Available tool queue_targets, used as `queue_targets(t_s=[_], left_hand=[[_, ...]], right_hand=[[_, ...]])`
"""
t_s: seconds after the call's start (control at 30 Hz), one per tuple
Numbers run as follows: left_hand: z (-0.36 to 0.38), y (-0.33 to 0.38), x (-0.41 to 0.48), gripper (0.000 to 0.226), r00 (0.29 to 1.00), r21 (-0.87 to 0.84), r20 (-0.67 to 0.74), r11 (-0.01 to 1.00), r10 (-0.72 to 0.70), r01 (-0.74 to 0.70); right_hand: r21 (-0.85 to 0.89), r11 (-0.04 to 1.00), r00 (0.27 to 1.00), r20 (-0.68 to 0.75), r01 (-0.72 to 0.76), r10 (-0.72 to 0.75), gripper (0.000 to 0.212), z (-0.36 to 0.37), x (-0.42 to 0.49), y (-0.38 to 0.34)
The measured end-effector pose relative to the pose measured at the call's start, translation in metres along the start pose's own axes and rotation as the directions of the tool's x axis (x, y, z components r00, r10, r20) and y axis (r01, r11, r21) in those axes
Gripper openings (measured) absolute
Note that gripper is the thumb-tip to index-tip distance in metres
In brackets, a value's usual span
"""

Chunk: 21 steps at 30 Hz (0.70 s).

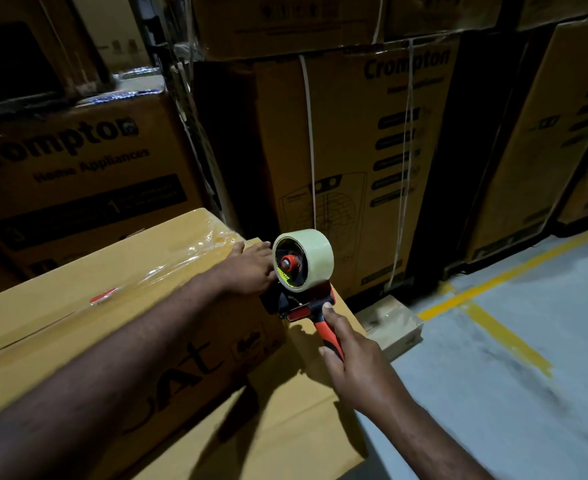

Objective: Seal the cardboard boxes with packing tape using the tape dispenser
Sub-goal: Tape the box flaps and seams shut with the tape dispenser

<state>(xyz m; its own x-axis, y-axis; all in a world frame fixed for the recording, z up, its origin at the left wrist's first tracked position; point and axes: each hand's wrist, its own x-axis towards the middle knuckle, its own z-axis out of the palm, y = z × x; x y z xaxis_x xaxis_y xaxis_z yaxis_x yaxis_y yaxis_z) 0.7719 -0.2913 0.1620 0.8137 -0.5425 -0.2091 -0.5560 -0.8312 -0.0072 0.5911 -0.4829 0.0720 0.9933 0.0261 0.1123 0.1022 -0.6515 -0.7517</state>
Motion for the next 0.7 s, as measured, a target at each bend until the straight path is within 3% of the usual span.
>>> queue_targets(t_s=[0.3,0.43,0.57,0.7], left_hand=[[0.010,0.007,0.012,0.047,0.992,0.020,-0.086,0.996,-0.090,0.093],[0.008,0.007,0.010,0.046,0.992,0.004,-0.077,0.995,-0.098,0.099],[0.003,0.004,0.008,0.043,0.995,-0.035,-0.051,0.996,-0.083,0.081],[-0.001,0.003,0.007,0.039,0.994,-0.052,-0.055,0.995,-0.092,0.089]], right_hand=[[0.111,0.991,0.996,0.052,-0.075,0.070,0.058,-0.003,0.014,0.004],[0.136,0.990,0.999,0.016,-0.031,0.029,0.060,0.010,0.004,0.007],[0.255,0.963,0.996,0.031,-0.086,0.081,0.058,0.008,0.008,0.009],[0.064,0.997,0.999,0.035,-0.041,0.038,0.065,0.010,0.004,-0.001]])
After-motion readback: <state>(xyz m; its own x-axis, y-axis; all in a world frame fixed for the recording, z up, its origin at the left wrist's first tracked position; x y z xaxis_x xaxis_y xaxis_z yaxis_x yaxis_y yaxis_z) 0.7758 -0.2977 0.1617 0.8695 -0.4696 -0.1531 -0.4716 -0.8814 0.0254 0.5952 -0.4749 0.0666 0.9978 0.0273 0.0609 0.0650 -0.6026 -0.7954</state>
